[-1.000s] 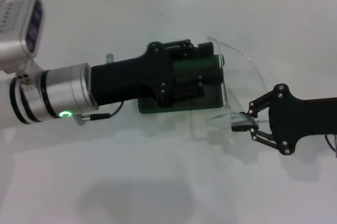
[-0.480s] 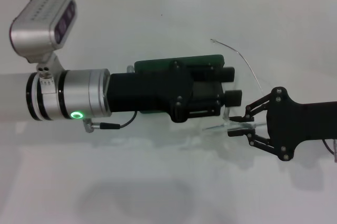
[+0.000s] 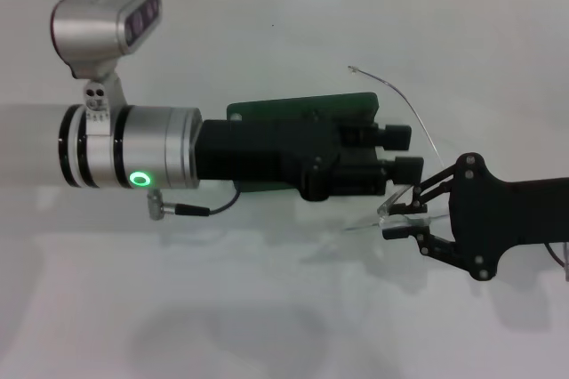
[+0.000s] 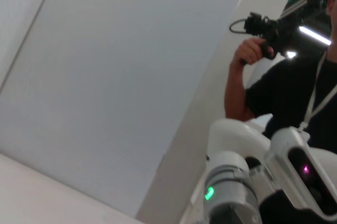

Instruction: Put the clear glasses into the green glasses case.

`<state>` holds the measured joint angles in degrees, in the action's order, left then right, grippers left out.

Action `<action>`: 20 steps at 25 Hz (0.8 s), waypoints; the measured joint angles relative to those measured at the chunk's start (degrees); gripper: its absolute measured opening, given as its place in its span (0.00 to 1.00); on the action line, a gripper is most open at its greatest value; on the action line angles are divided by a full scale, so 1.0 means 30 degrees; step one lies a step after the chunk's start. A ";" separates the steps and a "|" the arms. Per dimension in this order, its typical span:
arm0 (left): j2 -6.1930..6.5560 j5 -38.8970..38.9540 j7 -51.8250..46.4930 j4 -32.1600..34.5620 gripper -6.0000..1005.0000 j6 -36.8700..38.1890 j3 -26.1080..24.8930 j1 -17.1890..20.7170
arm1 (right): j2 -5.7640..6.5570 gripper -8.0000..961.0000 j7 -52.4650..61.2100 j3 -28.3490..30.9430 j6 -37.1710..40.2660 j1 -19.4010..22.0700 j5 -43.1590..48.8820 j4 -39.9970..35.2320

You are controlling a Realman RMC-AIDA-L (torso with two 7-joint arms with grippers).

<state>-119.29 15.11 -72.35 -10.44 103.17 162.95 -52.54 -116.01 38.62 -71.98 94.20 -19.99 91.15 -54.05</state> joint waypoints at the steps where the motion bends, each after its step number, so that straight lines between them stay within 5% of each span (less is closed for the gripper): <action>1: 0.0030 0.0175 0.0005 -0.0035 0.55 0.0028 -0.0007 0.0012 | 0.0013 0.12 -0.0034 0.0001 0.0017 0.0029 -0.0003 0.0006; 8: 0.0497 0.1719 0.1386 -0.1297 0.55 -0.0199 -0.0009 0.0913 | 0.0098 0.12 -0.1390 0.0627 0.2726 0.0417 -0.0449 0.0074; 13: 0.0320 0.2206 0.2152 -0.2364 0.55 -0.1887 0.0000 0.1424 | 0.0075 0.12 -0.2250 0.0625 0.4950 0.0255 -0.1122 0.0245; 20: -0.0152 0.3005 0.5228 -0.1164 0.55 -0.3002 -0.0009 0.1481 | 0.0001 0.12 -0.3120 -0.0997 0.5298 -0.1239 -0.3030 0.2694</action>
<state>-119.74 24.12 -56.66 -13.93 94.17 162.92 -48.10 -116.00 29.26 -74.97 110.09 -23.71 82.06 -45.97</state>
